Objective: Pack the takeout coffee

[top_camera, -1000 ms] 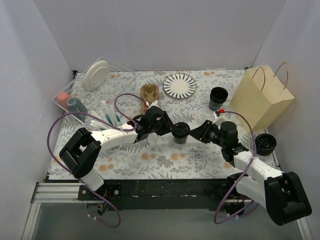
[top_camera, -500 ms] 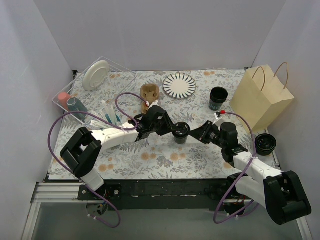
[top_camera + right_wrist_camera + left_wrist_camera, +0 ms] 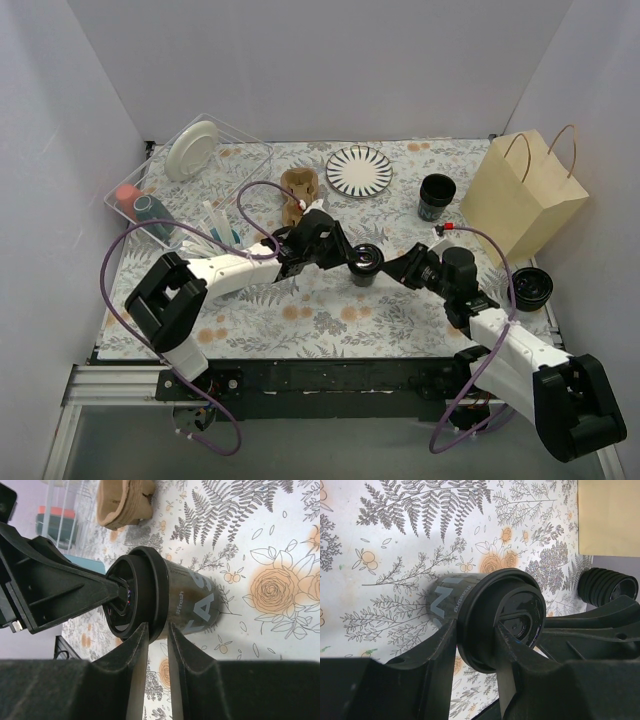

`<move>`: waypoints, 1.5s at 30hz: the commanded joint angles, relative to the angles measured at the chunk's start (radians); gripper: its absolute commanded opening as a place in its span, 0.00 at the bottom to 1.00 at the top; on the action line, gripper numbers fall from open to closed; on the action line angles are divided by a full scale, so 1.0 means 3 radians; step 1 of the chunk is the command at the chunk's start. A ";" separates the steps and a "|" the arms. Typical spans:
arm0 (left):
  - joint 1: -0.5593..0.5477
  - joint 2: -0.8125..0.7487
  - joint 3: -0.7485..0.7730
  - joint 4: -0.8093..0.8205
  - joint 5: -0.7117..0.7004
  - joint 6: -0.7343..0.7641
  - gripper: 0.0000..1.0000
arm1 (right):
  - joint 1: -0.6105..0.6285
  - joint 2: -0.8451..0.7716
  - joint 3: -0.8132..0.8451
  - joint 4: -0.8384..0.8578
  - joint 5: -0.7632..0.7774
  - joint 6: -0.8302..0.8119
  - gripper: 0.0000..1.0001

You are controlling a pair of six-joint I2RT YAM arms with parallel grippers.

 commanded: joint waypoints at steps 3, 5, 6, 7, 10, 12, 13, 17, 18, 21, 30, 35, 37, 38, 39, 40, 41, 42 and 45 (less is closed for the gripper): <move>-0.0009 0.0469 -0.0019 -0.0964 -0.0139 0.0496 0.27 | -0.0001 0.0011 0.0378 -0.0907 0.0042 -0.0363 0.33; -0.0009 0.0495 0.0012 -0.1000 -0.0169 0.0542 0.27 | -0.0001 0.0001 0.0495 -0.0988 0.0072 -0.0413 0.36; -0.0014 0.0500 0.0012 -0.1010 -0.0180 0.0552 0.27 | -0.0006 -0.0004 0.0521 -0.1049 0.0077 -0.0434 0.37; -0.0014 0.0505 0.0007 -0.1011 -0.0180 0.0577 0.27 | -0.0011 -0.0024 0.0567 -0.1070 0.0087 -0.0449 0.39; -0.0019 0.0480 0.0002 -0.1011 -0.0220 0.0603 0.27 | -0.0032 -0.0080 0.0628 -0.1157 0.0093 -0.0511 0.42; -0.0019 0.0480 0.0012 -0.1016 -0.0236 0.0644 0.27 | -0.0042 -0.0116 0.0700 -0.1188 0.0098 -0.0577 0.44; -0.0024 0.0480 0.0022 -0.1011 -0.0236 0.0664 0.27 | -0.0047 -0.0142 0.0735 -0.1234 0.0093 -0.0603 0.45; -0.0024 0.0490 0.0048 -0.1000 -0.0216 0.0756 0.27 | -0.0138 -0.0096 0.0935 -0.1265 -0.0009 -0.0777 0.48; -0.0024 0.0490 0.0048 -0.1005 -0.0205 0.0797 0.27 | -0.0159 -0.0071 0.0981 -0.1250 -0.0060 -0.0812 0.48; -0.0019 0.0495 0.0058 -0.0980 -0.0154 0.0864 0.27 | -0.0277 0.0052 0.1022 -0.1122 -0.0290 -0.0945 0.53; -0.0024 0.0480 0.0078 -0.0919 -0.0072 0.1017 0.27 | -0.0548 0.0543 0.1073 -0.0800 -0.0858 -0.1109 0.50; -0.0024 0.0485 0.0084 -0.0924 -0.0083 0.1058 0.27 | -0.0558 0.0814 0.1140 -0.0661 -0.1063 -0.1109 0.44; -0.0024 0.0495 0.0089 -0.0924 -0.0103 0.1058 0.27 | -0.0553 0.0916 0.1145 -0.0661 -0.1073 -0.1119 0.42; -0.0024 0.0495 0.0094 -0.0924 -0.0103 0.1058 0.27 | -0.0558 0.0936 0.1145 -0.0661 -0.1073 -0.1125 0.41; -0.0024 0.0505 0.0094 -0.0924 -0.0103 0.1058 0.27 | -0.0558 0.0967 0.1140 -0.0672 -0.1073 -0.1125 0.40; -0.0019 0.0520 0.0094 -0.0924 -0.0103 0.1053 0.27 | -0.0553 0.1003 0.1125 -0.0677 -0.1063 -0.1130 0.38; -0.0019 0.0516 0.0094 -0.0924 -0.0098 0.1048 0.27 | -0.0558 0.1018 0.1109 -0.0702 -0.1053 -0.1125 0.37; -0.0019 0.0526 0.0084 -0.0919 -0.0103 0.1033 0.27 | -0.0553 0.1064 0.1048 -0.0718 -0.1032 -0.1125 0.36; -0.0024 0.0536 0.0058 -0.0913 -0.0108 0.1002 0.27 | -0.0558 0.1110 0.0809 -0.0759 -0.1012 -0.1130 0.32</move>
